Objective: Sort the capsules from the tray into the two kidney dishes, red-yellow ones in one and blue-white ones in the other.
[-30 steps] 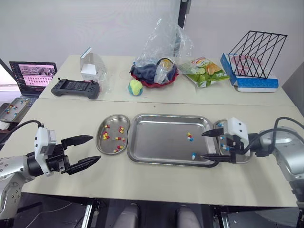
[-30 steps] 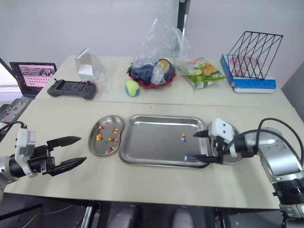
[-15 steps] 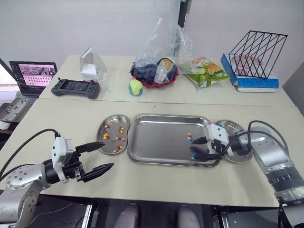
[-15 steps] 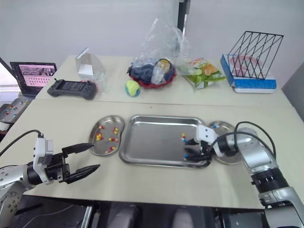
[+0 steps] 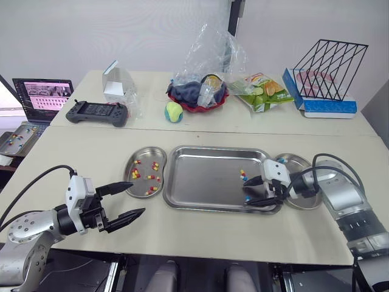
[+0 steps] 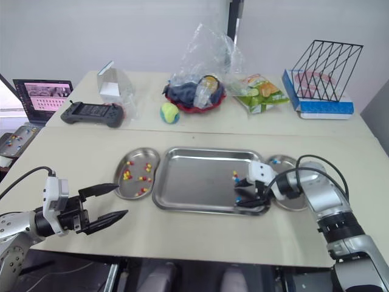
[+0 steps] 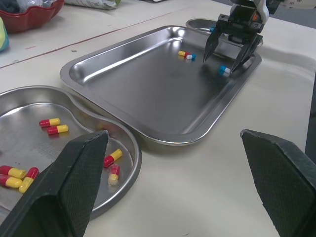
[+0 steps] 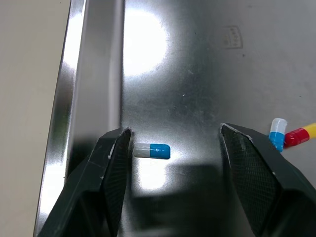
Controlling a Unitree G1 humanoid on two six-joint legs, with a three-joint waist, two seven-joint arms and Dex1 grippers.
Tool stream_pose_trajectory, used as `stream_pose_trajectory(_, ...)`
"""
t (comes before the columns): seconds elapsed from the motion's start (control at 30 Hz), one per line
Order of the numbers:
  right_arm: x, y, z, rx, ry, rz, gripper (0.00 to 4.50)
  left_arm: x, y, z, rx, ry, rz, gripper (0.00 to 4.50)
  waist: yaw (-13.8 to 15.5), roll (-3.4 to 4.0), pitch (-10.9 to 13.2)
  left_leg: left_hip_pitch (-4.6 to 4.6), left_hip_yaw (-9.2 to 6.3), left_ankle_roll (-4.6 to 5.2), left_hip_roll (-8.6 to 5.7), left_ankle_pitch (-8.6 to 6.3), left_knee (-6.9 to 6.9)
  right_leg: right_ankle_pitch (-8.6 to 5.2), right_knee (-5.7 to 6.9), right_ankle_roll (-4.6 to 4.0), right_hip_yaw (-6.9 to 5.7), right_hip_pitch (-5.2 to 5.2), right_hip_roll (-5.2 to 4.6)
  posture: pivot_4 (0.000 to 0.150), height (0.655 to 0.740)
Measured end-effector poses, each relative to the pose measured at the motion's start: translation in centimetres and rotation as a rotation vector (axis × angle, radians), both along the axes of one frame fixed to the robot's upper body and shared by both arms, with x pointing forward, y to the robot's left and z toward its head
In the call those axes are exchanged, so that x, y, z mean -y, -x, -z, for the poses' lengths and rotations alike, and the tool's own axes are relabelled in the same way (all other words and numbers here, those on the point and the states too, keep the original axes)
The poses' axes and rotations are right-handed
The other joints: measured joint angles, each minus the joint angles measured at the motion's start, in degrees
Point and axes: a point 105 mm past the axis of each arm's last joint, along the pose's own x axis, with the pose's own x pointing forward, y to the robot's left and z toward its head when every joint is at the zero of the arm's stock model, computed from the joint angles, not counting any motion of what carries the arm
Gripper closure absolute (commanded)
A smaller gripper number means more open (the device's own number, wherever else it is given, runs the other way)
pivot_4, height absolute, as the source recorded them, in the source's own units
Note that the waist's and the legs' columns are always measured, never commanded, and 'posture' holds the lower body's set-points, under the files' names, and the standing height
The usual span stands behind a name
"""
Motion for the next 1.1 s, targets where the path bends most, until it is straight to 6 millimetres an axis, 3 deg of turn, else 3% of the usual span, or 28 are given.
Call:
stream_pose_trajectory(0.47,0.6,-0.3,0.2,0.027,0.058,-0.011,1.45,-0.8,-1.2,-0.3,0.009,-0.036,-0.019,0.00,0.1,0.00,0.0,0.00,0.00,-0.01,0.00,0.00,0.00,0.00,0.00,0.00,0.00,0.00,0.00,0.150,0.7391)
stream_pose_trajectory(1.1,0.5,-0.4,0.3,0.035,0.060,-0.018,1.45,-0.3,-2.2,0.1,0.017,-0.058,-0.004,0.00,0.0,0.00,0.0,0.01,-0.01,-0.01,0.00,0.00,0.00,0.00,0.01,0.00,0.00,0.00,0.01,0.150,0.7391)
